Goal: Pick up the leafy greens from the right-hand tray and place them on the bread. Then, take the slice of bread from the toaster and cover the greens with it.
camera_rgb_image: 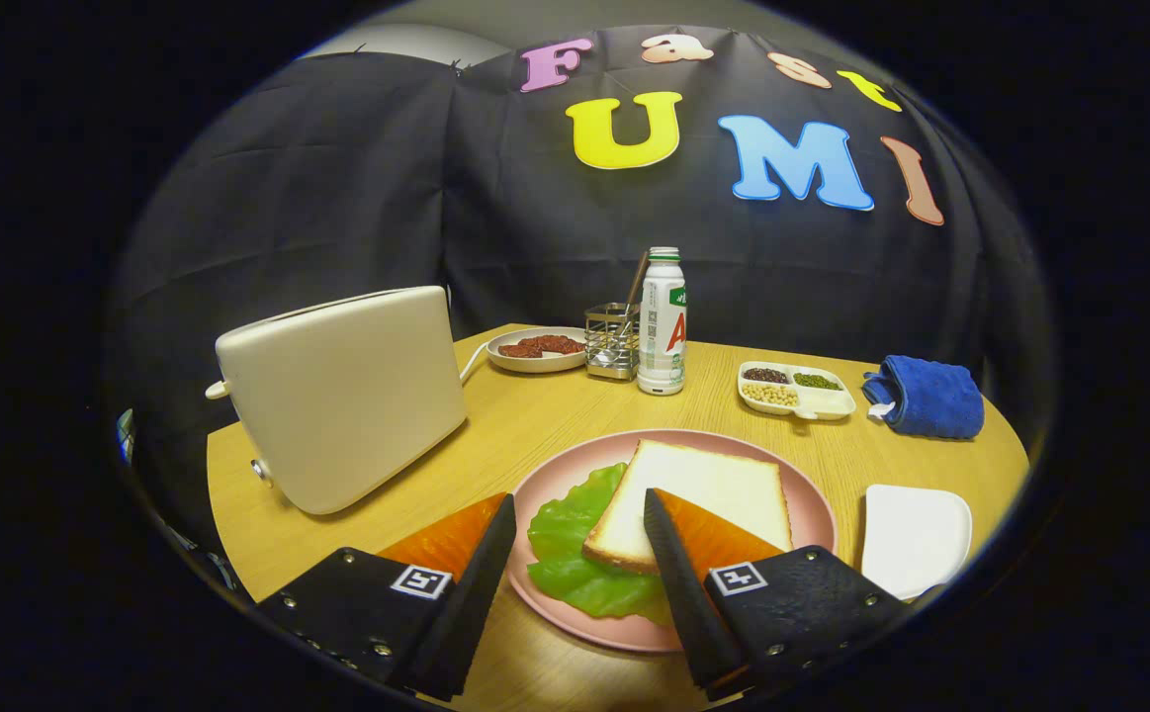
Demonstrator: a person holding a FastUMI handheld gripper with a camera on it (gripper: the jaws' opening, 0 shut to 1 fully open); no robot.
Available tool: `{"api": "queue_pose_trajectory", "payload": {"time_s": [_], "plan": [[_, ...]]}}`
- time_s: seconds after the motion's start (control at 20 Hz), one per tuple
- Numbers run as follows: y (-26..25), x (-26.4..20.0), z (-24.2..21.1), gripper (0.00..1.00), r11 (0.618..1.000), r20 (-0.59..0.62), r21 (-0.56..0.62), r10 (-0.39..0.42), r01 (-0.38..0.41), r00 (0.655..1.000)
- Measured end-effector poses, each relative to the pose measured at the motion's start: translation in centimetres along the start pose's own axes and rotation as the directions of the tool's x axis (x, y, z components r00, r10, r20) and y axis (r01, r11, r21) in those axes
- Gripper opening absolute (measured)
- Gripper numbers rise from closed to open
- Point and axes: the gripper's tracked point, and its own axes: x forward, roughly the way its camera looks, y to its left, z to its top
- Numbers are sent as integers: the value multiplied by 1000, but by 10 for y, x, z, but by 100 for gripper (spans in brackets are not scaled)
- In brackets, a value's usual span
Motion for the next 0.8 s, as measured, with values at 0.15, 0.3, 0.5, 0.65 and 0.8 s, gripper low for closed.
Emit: {"api": "queue_pose_trajectory", "payload": {"time_s": [0.15, 0.3, 0.5, 0.65, 0.8], "plan": [[-1, 0, -2, 95, 1000, -5, 7, 3, -3, 1000], [-1, -1, -1, 96, 1000, -1, 5, 0, 0, 1000], [-4, -3, 3, 96, 1000, 22, -4, -23, 23, 999], [-5, -5, 4, 96, 1000, 41, 20, -19, 19, 999], [-5, -7, 6, 96, 999, 55, 40, -6, 3, 998]]}}
